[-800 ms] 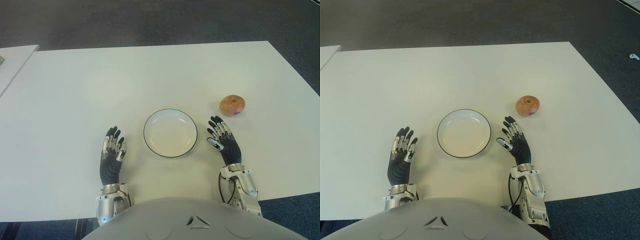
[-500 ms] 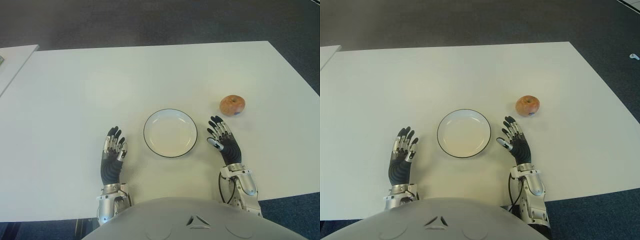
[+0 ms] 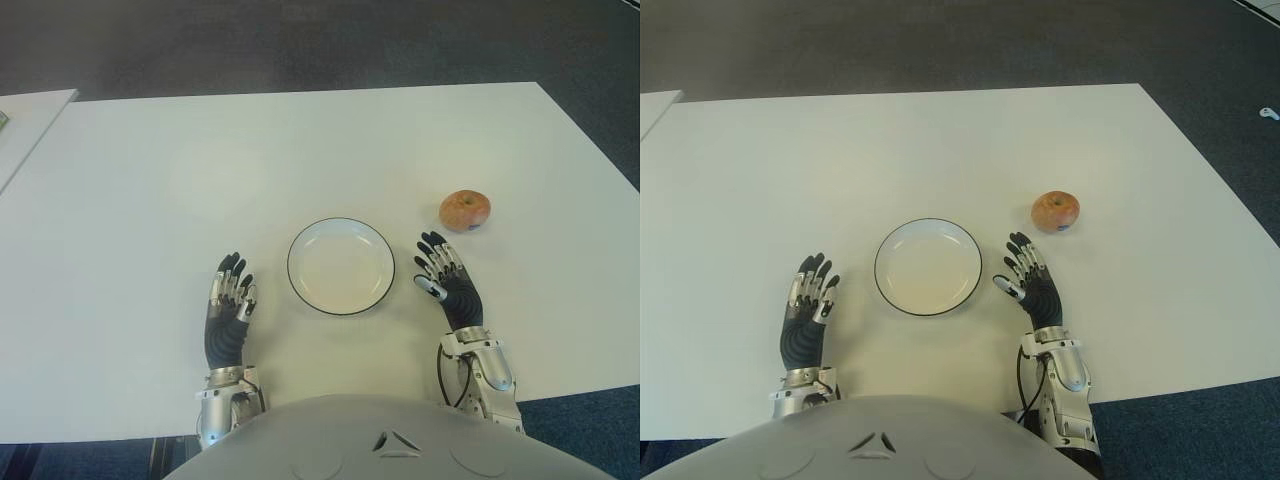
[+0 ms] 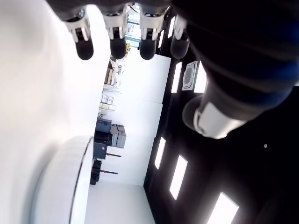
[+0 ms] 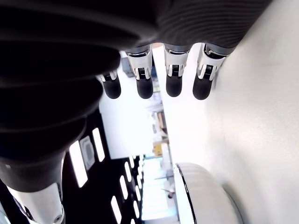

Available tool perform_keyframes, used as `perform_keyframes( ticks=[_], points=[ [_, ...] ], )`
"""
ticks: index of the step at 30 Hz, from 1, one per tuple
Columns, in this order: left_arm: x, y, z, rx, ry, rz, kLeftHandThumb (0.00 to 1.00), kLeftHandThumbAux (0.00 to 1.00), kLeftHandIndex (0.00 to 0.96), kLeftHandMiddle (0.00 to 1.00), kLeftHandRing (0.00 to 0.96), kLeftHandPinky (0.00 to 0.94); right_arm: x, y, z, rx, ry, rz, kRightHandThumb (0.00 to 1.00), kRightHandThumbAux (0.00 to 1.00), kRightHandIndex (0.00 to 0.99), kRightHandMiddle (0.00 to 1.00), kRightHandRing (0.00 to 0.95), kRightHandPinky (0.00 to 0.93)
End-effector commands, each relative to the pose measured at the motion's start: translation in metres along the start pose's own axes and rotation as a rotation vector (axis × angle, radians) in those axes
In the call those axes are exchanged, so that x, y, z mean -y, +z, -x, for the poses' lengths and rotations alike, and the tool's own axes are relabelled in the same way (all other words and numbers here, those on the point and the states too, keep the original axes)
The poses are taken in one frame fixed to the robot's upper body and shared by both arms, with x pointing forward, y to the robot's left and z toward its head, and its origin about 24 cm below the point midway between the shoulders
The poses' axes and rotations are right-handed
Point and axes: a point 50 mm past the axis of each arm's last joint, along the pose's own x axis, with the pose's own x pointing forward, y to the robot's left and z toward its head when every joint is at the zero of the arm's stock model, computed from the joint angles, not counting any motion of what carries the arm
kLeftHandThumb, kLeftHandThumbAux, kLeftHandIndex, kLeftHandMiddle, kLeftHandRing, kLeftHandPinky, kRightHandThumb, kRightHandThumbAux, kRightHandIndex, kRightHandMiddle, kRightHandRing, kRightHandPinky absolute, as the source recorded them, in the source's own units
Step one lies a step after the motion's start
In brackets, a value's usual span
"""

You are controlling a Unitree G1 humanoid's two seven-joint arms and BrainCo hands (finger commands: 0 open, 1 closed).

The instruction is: Put the apples into the plate.

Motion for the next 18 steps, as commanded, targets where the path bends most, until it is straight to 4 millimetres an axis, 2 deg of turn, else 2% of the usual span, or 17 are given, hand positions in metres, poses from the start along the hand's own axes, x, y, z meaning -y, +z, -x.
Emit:
perform_keyframes(
  ticks=[1, 4, 9, 11, 12, 15, 18],
  points=[
    [0.001, -0.007, 0.009, -0.055, 0.042, 0.045, 0.242, 0.688, 0.0, 0.0, 0.0, 0.0, 0.0, -0.001, 0.001, -0.012, -0.006, -0.015, 0.199, 0.731, 0.0, 0.0, 0.0, 0.0],
    [0.0, -0.007, 0.009, -0.056, 0.049, 0.041, 0.238, 0.681, 0.0, 0.0, 0.0, 0.0, 0.0, 0.005, -0.002, 0.006, -0.003, -0.014, 0.203, 0.737, 0.0, 0.0, 0.0, 0.0],
    [0.001, -0.007, 0.009, -0.058, 0.058, -0.018, 0.247, 0.656, 0.0, 0.0, 0.0, 0.0, 0.006, 0.037, -0.015, 0.068, 0.006, 0.065, 0.184, 0.728, 0.0, 0.0, 0.0, 0.0],
    [0.001, -0.006, 0.009, -0.057, 0.053, -0.036, 0.254, 0.649, 0.0, 0.0, 0.0, 0.0, 0.005, 0.051, -0.018, 0.105, 0.019, 0.135, 0.198, 0.711, 0.064, 0.0, 0.0, 0.0],
    [0.002, -0.006, 0.009, -0.055, 0.051, -0.043, 0.256, 0.646, 0.0, 0.0, 0.0, 0.0, 0.003, 0.057, -0.019, 0.124, 0.024, 0.168, 0.228, 0.696, 0.115, 0.0, 0.0, 0.0],
    [0.003, -0.006, 0.008, -0.051, 0.045, -0.043, 0.26, 0.64, 0.0, 0.0, 0.0, 0.0, 0.0, 0.068, -0.022, 0.182, 0.028, 0.264, 0.294, 0.666, 0.179, 0.0, 0.0, 0.0],
    [0.003, -0.008, 0.007, -0.058, 0.048, -0.009, 0.263, 0.638, 0.0, 0.0, 0.0, 0.0, 0.002, 0.074, -0.027, 0.261, 0.033, 0.413, 0.379, 0.643, 0.173, 0.0, 0.0, 0.0]
  ],
)
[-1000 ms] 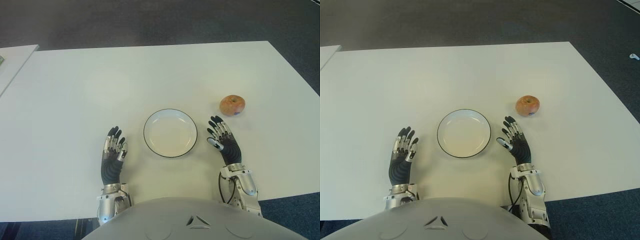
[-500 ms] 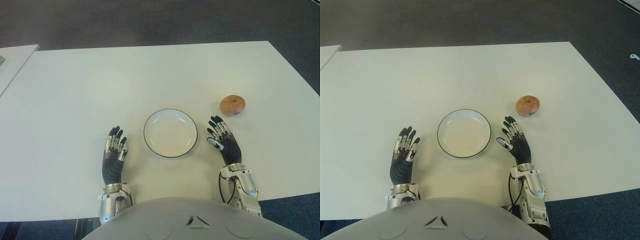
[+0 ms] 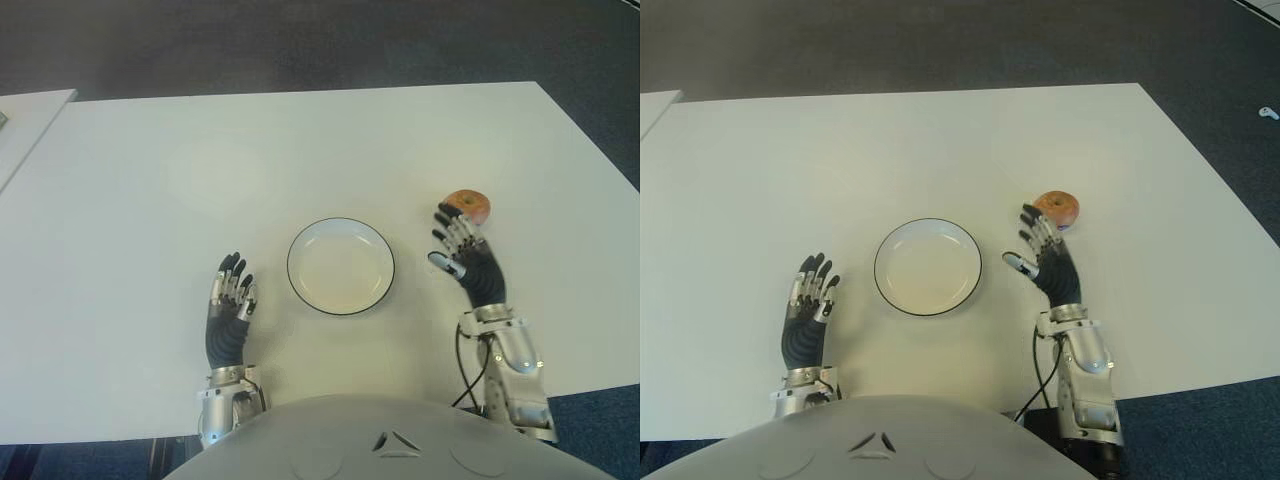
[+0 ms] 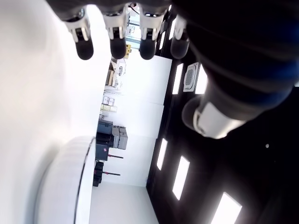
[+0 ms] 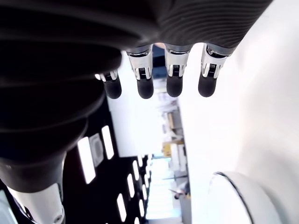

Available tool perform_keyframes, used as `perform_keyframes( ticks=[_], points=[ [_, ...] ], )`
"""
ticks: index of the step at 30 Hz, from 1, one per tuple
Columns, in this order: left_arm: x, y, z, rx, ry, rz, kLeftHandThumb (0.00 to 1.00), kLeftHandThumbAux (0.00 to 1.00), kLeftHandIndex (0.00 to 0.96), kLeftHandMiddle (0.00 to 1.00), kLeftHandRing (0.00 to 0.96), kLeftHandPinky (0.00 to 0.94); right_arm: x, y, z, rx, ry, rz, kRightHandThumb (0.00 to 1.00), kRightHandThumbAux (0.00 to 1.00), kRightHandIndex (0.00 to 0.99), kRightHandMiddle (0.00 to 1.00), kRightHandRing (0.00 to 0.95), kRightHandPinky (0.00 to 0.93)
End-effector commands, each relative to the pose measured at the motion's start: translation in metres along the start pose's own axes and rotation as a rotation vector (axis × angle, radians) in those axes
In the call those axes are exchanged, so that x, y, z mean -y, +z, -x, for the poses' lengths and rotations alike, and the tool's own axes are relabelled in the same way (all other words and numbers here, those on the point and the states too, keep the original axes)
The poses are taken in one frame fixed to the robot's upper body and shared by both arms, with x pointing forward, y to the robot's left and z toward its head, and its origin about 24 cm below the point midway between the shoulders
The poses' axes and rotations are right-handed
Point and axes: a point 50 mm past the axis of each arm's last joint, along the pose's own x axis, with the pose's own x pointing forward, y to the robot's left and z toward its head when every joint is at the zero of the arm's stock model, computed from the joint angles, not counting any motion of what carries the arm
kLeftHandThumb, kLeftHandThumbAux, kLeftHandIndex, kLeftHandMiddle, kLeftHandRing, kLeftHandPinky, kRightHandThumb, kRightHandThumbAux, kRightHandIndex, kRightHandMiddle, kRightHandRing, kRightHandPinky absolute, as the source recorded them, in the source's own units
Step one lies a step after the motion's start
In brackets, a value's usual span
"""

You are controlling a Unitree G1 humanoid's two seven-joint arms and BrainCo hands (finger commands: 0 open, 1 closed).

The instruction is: Put the apples into the plate.

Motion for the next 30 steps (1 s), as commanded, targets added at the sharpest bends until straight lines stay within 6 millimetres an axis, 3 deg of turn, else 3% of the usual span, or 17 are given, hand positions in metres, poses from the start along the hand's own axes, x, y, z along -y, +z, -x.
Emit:
perform_keyframes(
  ticks=[1, 6, 16, 26, 30],
  points=[
    [0.002, -0.008, 0.007, -0.053, 0.046, 0.056, 0.264, 0.638, 0.0, 0.0, 0.0, 0.0, 0.002, 0.006, -0.01, 0.096, 0.018, 0.209, 0.41, 0.636, 0.155, 0.002, 0.0, 0.001],
    [0.001, -0.01, 0.005, -0.055, 0.042, 0.063, 0.272, 0.632, 0.0, 0.0, 0.0, 0.0, 0.005, 0.014, -0.026, 0.208, 0.047, 0.348, 0.476, 0.622, 0.121, 0.019, 0.0, 0.006],
    [0.001, -0.011, 0.003, -0.049, 0.032, 0.07, 0.282, 0.631, 0.0, 0.0, 0.0, 0.0, 0.012, 0.027, -0.047, 0.349, 0.05, 0.581, 0.503, 0.567, 0.127, 0.08, 0.031, 0.022],
    [0.0, -0.012, 0.001, -0.04, 0.012, 0.042, 0.263, 0.636, 0.0, 0.0, 0.0, 0.0, 0.024, 0.034, -0.067, 0.368, 0.04, 0.809, 0.523, 0.502, 0.124, 0.08, 0.03, 0.025],
    [0.0, -0.013, 0.001, -0.05, 0.012, 0.037, 0.26, 0.632, 0.0, 0.0, 0.0, 0.0, 0.041, 0.024, -0.084, 0.322, 0.052, 0.944, 0.522, 0.484, 0.115, 0.068, 0.021, 0.023]
  ],
)
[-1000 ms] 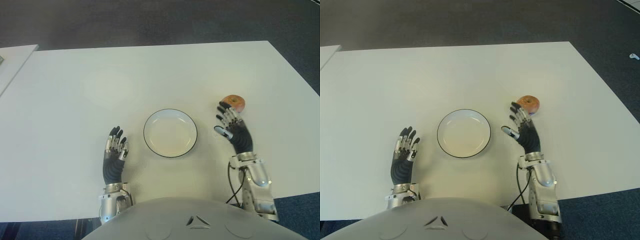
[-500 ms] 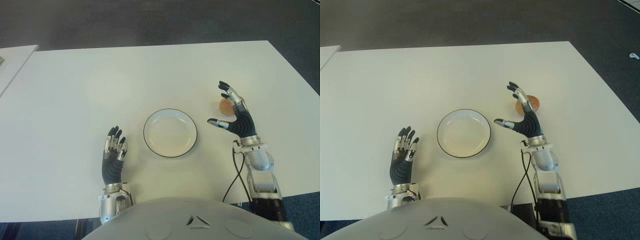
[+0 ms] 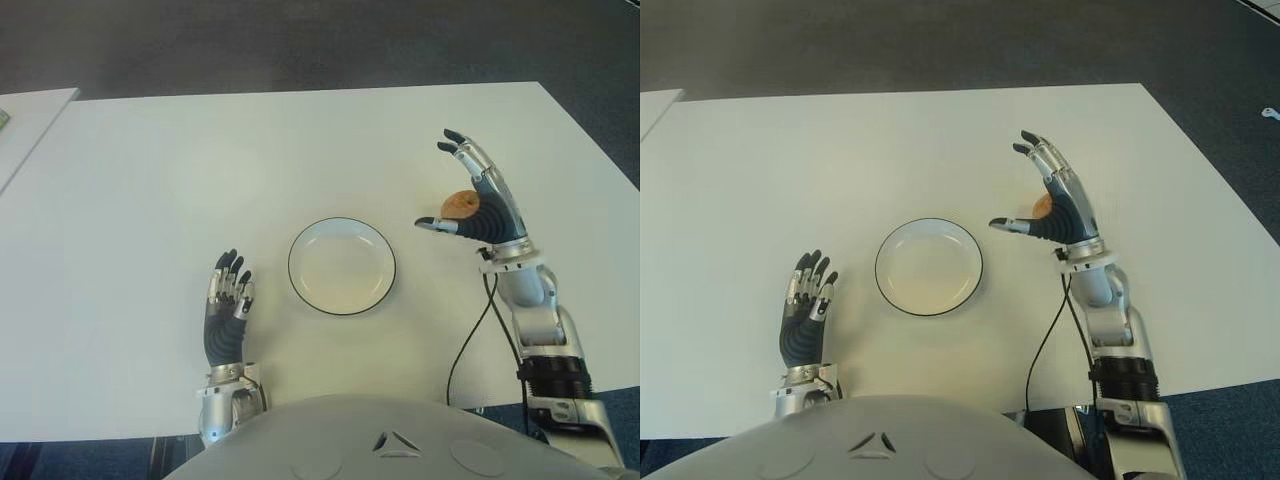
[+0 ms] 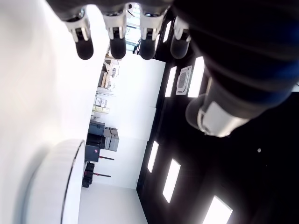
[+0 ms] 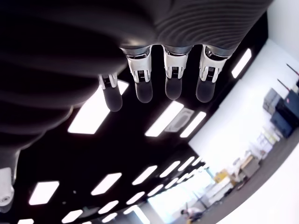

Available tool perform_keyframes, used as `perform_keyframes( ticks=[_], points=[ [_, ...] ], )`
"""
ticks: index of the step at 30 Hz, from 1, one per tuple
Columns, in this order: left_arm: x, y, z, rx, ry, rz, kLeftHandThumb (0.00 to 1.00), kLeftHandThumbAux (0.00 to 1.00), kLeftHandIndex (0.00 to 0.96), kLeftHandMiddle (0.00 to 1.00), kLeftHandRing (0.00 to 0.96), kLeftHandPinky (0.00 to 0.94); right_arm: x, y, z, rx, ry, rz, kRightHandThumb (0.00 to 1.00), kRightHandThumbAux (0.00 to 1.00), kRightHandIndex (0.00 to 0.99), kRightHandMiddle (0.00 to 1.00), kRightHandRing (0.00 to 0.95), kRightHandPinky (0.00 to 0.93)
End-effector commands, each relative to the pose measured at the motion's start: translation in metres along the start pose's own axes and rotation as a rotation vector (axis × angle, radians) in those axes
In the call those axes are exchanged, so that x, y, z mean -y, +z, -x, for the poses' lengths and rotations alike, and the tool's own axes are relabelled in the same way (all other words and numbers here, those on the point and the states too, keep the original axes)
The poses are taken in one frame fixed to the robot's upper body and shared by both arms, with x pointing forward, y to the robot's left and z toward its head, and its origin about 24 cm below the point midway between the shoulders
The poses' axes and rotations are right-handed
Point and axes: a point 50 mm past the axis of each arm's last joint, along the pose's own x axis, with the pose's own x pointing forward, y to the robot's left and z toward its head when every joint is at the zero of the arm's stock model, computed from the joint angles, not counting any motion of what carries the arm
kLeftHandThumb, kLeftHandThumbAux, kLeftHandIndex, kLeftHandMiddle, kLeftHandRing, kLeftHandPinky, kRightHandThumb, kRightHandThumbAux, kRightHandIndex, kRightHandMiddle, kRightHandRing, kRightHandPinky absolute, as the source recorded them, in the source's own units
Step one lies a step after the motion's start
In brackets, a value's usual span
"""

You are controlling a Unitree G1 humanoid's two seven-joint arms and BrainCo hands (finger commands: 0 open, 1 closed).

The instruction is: Put the apples into the plate.

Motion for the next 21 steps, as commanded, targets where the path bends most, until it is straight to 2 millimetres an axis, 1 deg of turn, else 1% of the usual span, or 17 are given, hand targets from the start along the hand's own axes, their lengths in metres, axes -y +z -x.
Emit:
perform_keyframes(
  ticks=[1, 11, 21],
  points=[
    [0.001, -0.01, 0.004, -0.07, 0.01, 0.001, 0.26, 0.632, 0.0, 0.0, 0.0, 0.0, 0.002, -0.025, -0.009, -0.04, 0.068, 0.138, 0.521, 0.477, 0.111, 0.063, 0.016, 0.019],
    [-0.001, -0.01, 0.005, -0.077, 0.039, -0.016, 0.263, 0.623, 0.0, 0.0, 0.0, 0.0, 0.004, -0.052, -0.017, -0.079, 0.189, 0.315, 0.485, 0.425, 0.079, 0.028, 0.0, 0.0],
    [-0.002, -0.01, 0.006, -0.085, 0.056, -0.018, 0.277, 0.6, 0.0, 0.0, 0.0, 0.0, 0.006, -0.063, -0.018, -0.132, 0.282, 0.4, 0.422, 0.391, 0.022, 0.0, 0.0, 0.0]
  ],
)
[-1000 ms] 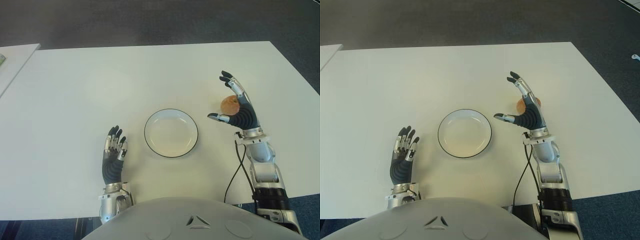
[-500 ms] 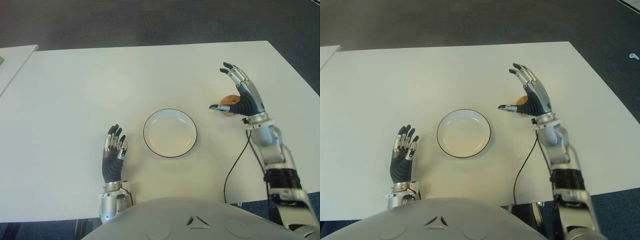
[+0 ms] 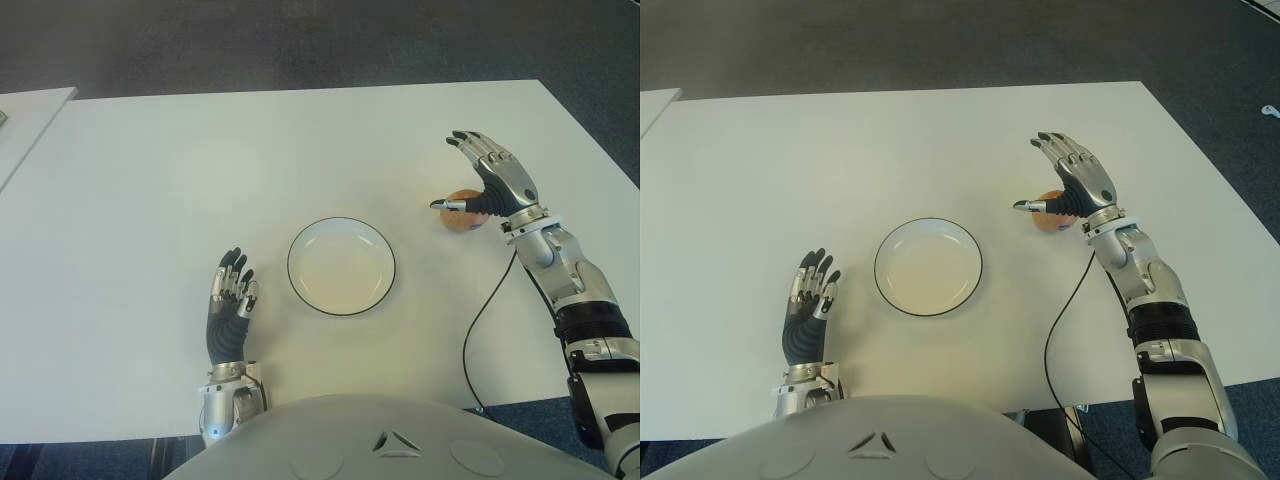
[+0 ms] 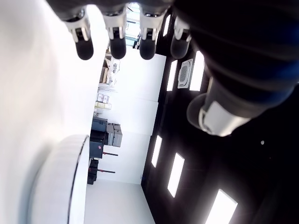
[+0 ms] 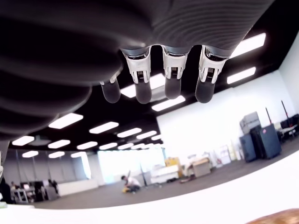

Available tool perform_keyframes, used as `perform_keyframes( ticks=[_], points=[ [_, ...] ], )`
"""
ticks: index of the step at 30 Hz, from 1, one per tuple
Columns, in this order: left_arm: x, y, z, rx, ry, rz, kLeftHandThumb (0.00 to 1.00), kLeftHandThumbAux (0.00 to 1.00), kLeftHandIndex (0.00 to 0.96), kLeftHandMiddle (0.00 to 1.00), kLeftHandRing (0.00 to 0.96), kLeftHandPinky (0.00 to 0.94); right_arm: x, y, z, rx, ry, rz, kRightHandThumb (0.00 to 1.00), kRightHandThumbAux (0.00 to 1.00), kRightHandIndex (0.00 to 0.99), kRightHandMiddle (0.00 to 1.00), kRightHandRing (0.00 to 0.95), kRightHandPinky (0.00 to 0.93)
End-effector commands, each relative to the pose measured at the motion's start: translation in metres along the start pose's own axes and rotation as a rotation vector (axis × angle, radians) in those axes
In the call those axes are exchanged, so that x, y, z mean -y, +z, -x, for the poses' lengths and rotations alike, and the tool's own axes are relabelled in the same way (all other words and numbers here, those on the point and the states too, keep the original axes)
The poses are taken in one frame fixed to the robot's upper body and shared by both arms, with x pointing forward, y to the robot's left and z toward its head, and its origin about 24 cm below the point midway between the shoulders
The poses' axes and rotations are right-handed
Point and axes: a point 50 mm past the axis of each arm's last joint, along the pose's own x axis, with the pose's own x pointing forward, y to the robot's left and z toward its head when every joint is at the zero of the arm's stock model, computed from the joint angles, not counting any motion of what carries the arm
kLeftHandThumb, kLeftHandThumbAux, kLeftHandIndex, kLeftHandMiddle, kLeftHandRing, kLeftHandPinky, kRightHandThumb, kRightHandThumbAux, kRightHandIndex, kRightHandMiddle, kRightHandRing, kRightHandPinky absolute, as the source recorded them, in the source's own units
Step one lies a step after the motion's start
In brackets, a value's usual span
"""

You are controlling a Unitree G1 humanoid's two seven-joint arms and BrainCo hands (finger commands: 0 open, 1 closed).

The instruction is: Put the apples into the plate.

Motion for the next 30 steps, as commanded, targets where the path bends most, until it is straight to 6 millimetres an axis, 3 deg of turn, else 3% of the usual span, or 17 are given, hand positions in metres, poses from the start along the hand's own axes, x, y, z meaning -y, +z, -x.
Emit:
perform_keyframes(
  ticks=[1, 18, 30],
  points=[
    [-0.001, -0.011, 0.008, -0.086, 0.057, 0.01, 0.277, 0.598, 0.0, 0.0, 0.0, 0.0, -0.002, -0.007, 0.0, -0.035, 0.068, 0.043, 0.412, 0.387, 0.017, 0.0, 0.0, 0.0],
    [-0.002, -0.012, 0.008, -0.077, 0.043, -0.016, 0.253, 0.603, 0.0, 0.0, 0.0, 0.0, -0.011, -0.032, 0.004, -0.136, 0.207, 0.089, 0.299, 0.31, 0.0, 0.0, 0.0, 0.0],
    [-0.002, -0.011, 0.01, -0.079, 0.051, -0.02, 0.246, 0.62, 0.0, 0.0, 0.0, 0.0, -0.02, -0.038, 0.007, -0.17, 0.247, 0.068, 0.245, 0.251, 0.0, 0.0, 0.0, 0.001]
  ],
)
